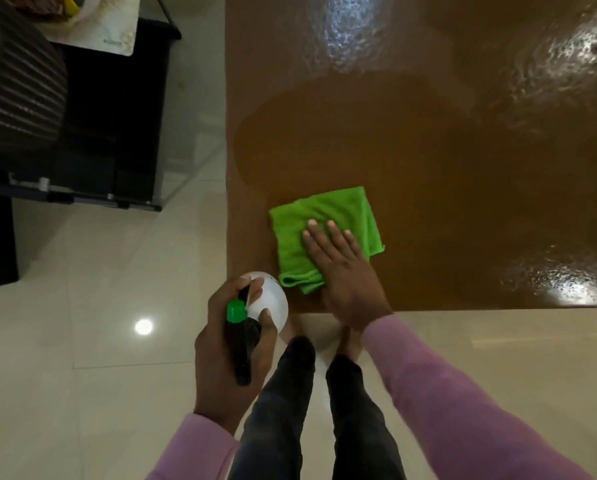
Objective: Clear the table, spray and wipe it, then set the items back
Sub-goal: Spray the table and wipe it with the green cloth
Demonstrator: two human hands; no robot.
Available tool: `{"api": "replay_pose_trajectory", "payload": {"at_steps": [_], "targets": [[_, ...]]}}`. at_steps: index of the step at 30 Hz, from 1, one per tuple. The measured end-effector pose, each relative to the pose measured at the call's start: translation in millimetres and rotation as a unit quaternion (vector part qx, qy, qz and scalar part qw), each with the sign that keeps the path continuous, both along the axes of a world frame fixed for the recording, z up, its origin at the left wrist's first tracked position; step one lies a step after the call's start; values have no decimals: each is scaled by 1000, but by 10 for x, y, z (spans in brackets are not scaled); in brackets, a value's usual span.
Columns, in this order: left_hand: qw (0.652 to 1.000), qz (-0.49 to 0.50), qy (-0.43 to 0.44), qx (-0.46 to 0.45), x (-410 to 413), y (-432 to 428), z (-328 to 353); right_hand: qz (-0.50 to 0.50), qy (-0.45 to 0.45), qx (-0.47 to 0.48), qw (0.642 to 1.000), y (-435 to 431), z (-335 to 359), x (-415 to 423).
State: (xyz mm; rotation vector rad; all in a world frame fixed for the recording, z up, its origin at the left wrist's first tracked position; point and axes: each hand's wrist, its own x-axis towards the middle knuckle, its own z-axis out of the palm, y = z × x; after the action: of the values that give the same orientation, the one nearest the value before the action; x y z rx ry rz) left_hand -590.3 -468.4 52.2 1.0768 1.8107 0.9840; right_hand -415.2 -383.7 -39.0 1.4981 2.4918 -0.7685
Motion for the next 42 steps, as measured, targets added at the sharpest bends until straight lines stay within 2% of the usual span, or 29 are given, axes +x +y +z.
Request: {"api": "replay_pose_trajectory", "payload": {"at_steps": [2,5,8,10,13,16,18,22,24,26,28,30,32,34,36,39,42], "targets": [[1000,-18,17,-9,-26,-29,29,-85,-26,7,996,-53,-17,503],[1000,-13,25,1,-54,-32,51,-275,-59,1,960,-151,40,1160],[999,16,24,18,-101,-76,33,-360,-72,4,930,-257,-34,965],[999,35,22,29,-154,-94,61,-339,-68,16,938,-434,-81,406],[998,47,7,44,-229,-126,131,-169,-5,33,985,-902,-119,-393],[994,78,-13,72,-313,-168,238,-31,19,29,999,-1065,-45,-367],[993,86,-26,75,-376,-201,249,-56,1,15,998,-981,-24,59],[993,86,-55,55,-402,-222,193,-267,-78,10,960,-781,-46,907],[992,102,-53,49,-400,-215,189,-319,-90,-5,944,-729,-18,882],[993,95,-54,39,-393,-170,190,-348,-83,9,934,-754,-23,509],[995,85,-51,28,-461,-122,210,-293,-72,5,953,-931,-19,-101],[996,78,-42,31,-580,-66,233,-144,-32,-6,989,-1227,-4,-793],[997,62,-22,36,-724,20,285,-32,-13,-30,999,-1373,25,-1240],[998,47,-10,43,-856,126,334,-26,-25,-59,998,-1271,109,-1367],[998,52,-19,40,-963,221,348,-65,-34,-57,996,-919,156,-1311],[998,44,-28,44,-1069,360,319,-130,-59,-18,990,143,94,-1299],[998,36,-40,40,-1116,483,262,-99,-96,-1,990,1047,9,-1360]]}}
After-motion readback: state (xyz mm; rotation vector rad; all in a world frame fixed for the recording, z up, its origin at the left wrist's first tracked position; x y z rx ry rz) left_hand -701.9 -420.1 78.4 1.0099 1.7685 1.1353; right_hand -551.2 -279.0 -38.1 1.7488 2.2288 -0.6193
